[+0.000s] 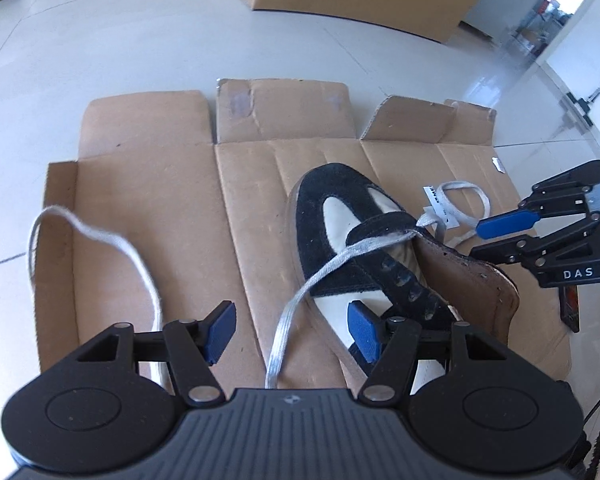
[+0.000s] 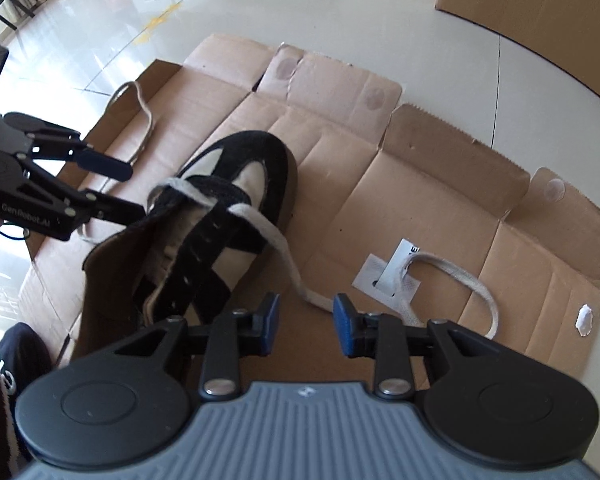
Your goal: Lace up shoes with both hands
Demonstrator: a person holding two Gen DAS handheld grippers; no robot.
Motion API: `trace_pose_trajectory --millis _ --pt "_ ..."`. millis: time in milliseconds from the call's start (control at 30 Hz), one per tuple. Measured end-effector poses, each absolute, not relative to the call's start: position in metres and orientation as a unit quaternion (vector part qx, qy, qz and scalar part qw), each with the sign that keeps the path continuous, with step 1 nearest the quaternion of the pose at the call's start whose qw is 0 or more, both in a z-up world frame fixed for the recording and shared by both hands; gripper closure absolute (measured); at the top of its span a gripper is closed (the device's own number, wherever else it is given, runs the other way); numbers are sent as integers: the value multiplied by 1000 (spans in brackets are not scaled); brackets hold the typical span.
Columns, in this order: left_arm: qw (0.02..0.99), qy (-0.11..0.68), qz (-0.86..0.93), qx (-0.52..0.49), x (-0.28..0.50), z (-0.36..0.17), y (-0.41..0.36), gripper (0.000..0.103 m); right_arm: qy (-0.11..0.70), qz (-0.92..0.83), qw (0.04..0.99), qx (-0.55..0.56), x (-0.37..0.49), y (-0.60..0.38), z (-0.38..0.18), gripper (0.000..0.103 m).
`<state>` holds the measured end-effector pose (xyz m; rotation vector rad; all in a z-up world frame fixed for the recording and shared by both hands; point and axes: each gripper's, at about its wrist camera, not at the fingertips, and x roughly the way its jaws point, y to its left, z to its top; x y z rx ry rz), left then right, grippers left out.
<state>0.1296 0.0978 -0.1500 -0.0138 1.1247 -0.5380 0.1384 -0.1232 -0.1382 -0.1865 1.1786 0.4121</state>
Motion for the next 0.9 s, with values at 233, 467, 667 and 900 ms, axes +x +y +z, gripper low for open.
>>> trace_pose_trajectory --millis 233,467,667,900 --pt "770 546 -311 -111 141 -162 116 102 546 193 812 -80 138 -124 -133 71" --pt "759 527 -367 -107 122 -135 105 103 511 228 824 -88 129 -108 -106 70" --pt "740 514 -412 -134 106 -113 90 103 507 252 822 -65 127 -100 -95 70" --pt "696 530 -469 -122 78 -109 53 102 520 234 821 -41 129 -107 -96 68"
